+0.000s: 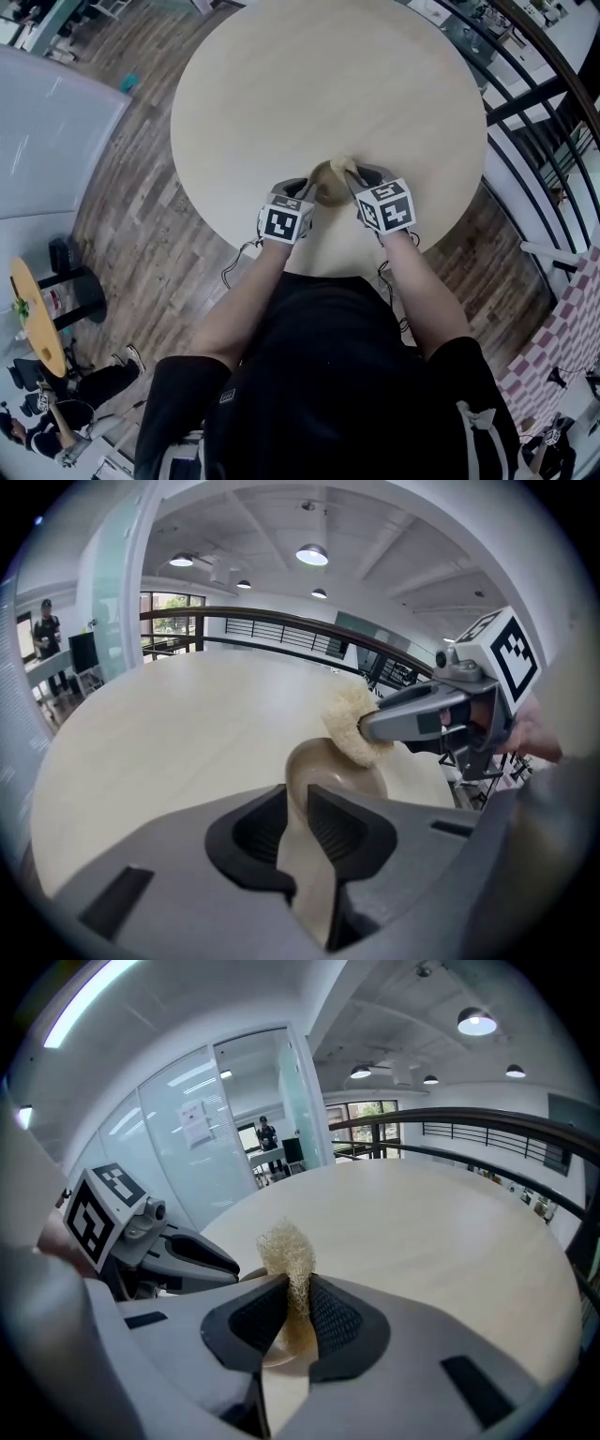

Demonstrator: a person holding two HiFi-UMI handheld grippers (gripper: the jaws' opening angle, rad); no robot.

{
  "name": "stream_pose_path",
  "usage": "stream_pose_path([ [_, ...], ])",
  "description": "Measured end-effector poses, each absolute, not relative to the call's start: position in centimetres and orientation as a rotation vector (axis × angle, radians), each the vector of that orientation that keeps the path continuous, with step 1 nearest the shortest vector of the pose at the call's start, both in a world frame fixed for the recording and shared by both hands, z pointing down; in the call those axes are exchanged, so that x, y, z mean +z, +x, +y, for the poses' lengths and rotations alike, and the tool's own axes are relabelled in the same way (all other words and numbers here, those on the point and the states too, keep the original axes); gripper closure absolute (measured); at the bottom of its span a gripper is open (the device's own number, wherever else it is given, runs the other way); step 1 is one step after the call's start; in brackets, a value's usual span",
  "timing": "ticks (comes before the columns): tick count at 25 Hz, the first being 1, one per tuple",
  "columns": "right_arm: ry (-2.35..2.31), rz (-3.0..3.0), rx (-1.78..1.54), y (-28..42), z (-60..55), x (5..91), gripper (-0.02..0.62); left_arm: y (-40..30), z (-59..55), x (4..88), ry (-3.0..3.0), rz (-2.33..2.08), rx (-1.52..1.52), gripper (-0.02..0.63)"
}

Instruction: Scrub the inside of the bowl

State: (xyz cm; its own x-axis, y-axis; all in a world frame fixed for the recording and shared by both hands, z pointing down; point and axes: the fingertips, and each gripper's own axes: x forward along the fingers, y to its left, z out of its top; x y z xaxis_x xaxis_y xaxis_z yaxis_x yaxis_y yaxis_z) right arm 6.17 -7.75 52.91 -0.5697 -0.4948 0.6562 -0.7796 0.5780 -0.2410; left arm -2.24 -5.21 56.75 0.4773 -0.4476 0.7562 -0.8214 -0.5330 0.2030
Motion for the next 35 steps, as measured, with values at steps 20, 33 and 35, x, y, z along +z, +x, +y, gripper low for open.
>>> stream_pose_path([
  [20,1.371,-2.386,0.67,9.4,-8.2,41.5,0.523,-6.6,-5.8,45.2,2.46,-0.994,0.575,0.545],
  [33,1.335,-2.729,0.534,3.8,-3.1,29.5,0.523,-8.6,-3.9,32.9,2.694,-0.875,0.341,0.554],
  [35,1.329,-2.769,0.488,3.2,-2.1,27.6,0.523,-8.7,-3.3,30.9,2.731,-0.867,0.305,0.566],
])
